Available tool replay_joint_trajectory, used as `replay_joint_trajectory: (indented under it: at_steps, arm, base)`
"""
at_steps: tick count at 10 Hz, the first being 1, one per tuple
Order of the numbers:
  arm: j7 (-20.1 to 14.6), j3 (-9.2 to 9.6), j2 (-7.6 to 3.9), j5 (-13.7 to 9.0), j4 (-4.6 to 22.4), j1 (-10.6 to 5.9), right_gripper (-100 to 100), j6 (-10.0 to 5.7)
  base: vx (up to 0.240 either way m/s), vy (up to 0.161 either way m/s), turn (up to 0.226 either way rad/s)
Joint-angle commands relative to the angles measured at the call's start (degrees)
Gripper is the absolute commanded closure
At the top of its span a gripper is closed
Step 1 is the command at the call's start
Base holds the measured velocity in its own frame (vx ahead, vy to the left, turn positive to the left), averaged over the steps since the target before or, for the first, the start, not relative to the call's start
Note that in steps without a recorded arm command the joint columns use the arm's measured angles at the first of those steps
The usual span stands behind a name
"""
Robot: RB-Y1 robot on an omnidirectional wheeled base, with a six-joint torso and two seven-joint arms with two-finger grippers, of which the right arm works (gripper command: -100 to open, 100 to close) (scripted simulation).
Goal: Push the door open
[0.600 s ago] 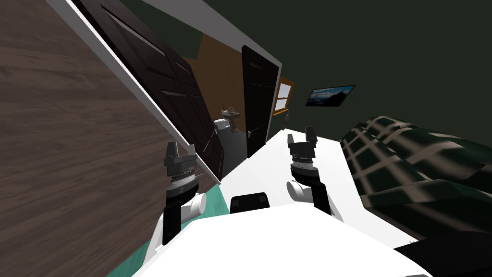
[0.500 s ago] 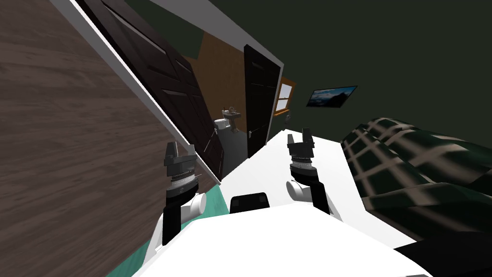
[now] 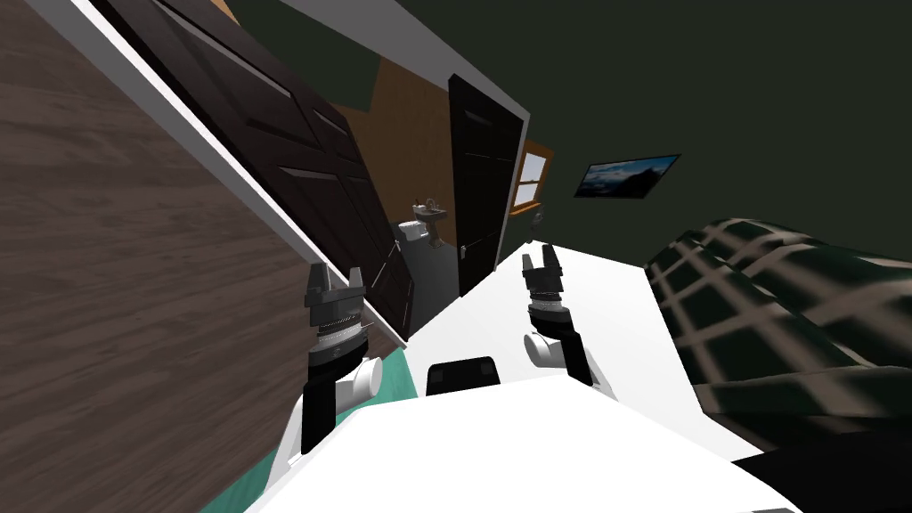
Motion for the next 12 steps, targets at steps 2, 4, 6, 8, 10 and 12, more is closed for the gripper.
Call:
replay_joint_trajectory:
  at_steps: [2,4,6,8,10,12]
  arm:
    - [0.1,0.75,-0.47,0.1,3.3,-1.35,-100,-0.48]
    - [0.1,1.21,-0.91,0.0,6.1,-2.4,-100,-0.98]
    - [0.1,1.68,-1.35,-0.1,9.0,-3.47,-100,-1.49]
    - [0.1,2.22,-1.74,-0.1,12.3,-4.7,-100,-2.07]
    - [0.0,2.76,-2.13,-0.2,15.6,-5.93,-100,-2.66]
    - [0.0,3.36,-2.44,-0.3,19.0,-7.27,-100,-3.29]
  base:
    - [0.092,-0.051,0.044]
    - [0.086,-0.044,0.046]
    - [0.087,-0.059,0.042]
    - [0.092,-0.05,0.054]
    - [0.094,-0.067,0.064]
    - [0.1,-0.07,0.057]
